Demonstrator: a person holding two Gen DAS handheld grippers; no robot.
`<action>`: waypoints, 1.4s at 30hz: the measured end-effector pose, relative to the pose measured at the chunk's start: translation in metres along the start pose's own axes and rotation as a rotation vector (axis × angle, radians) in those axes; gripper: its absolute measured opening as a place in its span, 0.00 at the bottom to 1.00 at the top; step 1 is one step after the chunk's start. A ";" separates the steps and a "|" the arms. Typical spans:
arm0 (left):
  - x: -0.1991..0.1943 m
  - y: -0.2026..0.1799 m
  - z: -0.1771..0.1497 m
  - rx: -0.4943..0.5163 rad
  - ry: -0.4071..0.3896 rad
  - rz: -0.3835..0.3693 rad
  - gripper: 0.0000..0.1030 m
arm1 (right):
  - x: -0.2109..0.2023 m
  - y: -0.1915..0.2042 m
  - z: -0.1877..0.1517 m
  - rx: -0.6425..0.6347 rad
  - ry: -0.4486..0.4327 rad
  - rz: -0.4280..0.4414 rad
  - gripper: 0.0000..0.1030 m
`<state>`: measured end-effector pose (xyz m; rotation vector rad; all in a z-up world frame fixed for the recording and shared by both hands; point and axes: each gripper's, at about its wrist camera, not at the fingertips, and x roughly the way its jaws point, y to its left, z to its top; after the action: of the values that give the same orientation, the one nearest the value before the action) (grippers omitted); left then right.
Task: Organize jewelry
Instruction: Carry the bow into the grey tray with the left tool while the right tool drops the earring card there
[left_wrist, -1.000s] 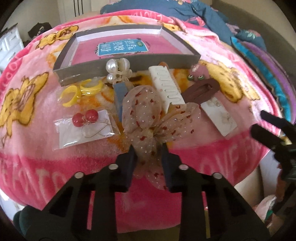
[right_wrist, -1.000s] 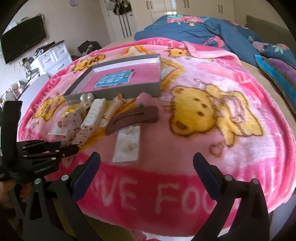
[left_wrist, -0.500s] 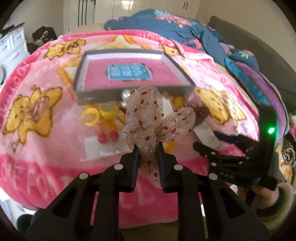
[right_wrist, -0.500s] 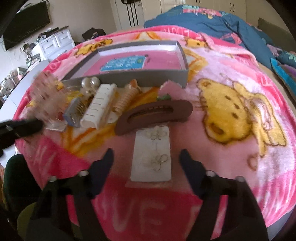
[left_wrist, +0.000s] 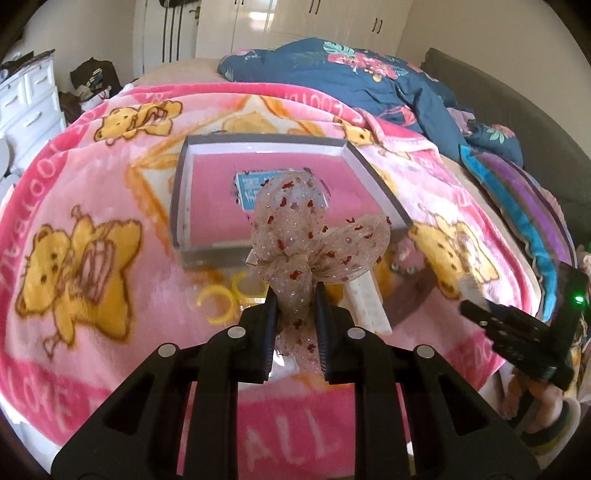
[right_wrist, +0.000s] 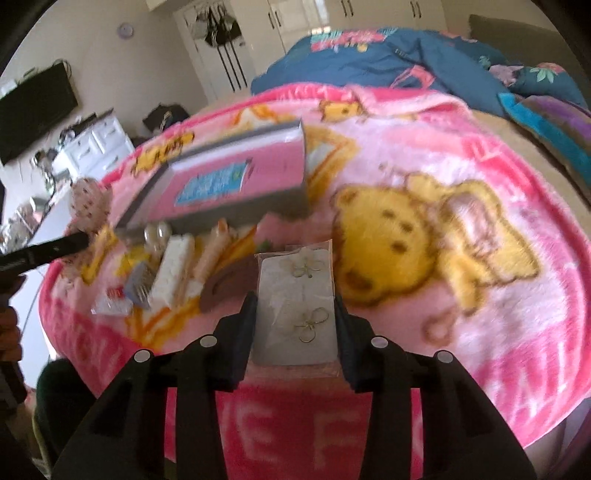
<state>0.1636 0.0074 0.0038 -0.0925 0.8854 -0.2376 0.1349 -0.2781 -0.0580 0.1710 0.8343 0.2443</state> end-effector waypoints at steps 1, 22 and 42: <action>0.001 0.001 0.005 0.000 -0.005 0.003 0.11 | -0.004 -0.001 0.004 0.000 -0.015 0.000 0.37; 0.044 0.031 0.077 -0.047 -0.005 0.052 0.11 | 0.022 0.040 0.113 -0.081 -0.091 0.118 0.37; 0.121 0.059 0.082 -0.104 0.110 0.106 0.14 | 0.145 0.056 0.133 -0.119 0.103 0.105 0.37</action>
<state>0.3104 0.0336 -0.0461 -0.1293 1.0090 -0.0982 0.3199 -0.1911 -0.0599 0.0913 0.9116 0.4027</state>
